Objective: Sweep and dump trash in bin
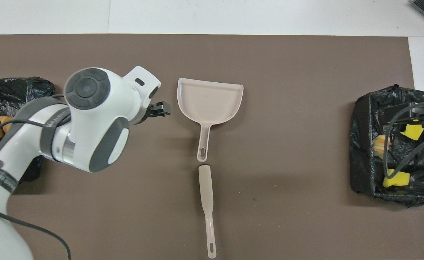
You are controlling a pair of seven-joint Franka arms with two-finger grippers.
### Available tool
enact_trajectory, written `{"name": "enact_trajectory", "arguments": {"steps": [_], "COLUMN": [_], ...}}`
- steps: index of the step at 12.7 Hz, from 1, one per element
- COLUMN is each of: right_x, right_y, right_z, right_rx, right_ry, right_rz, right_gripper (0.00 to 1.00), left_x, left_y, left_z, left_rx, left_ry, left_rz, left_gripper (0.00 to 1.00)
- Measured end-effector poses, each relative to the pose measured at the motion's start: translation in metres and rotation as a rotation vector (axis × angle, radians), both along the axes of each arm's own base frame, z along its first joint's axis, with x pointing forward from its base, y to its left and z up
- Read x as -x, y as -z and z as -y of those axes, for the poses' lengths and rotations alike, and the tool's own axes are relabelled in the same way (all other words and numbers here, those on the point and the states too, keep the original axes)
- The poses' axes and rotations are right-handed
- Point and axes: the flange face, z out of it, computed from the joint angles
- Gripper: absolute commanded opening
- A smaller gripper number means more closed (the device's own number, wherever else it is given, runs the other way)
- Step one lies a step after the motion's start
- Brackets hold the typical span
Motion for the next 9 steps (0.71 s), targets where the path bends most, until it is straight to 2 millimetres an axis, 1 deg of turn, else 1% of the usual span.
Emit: {"name": "enact_trajectory", "arguments": {"steps": [2, 3, 7, 9], "right_x": [0.000, 0.000, 0.000, 0.000], "right_y": [0.000, 0.000, 0.000, 0.000], "right_z": [0.000, 0.000, 0.000, 0.000], "right_rx": [0.000, 0.000, 0.000, 0.000], "right_ry": [0.000, 0.000, 0.000, 0.000], "right_rz": [0.000, 0.000, -0.001, -0.001], "right_gripper": [1.00, 1.00, 1.00, 1.00], "left_x": [0.009, 0.014, 0.032, 0.043], "left_y": [-0.024, -0.038, -0.099, -0.128], "left_z": [-0.032, -0.042, -0.060, -0.075], "left_rx": [-0.006, -0.008, -0.013, -0.009], "left_ry": [0.017, 0.015, 0.009, 0.038], "left_rz": [-0.021, -0.029, -0.066, -0.054], "left_gripper": [1.00, 1.00, 1.00, 1.00]}}
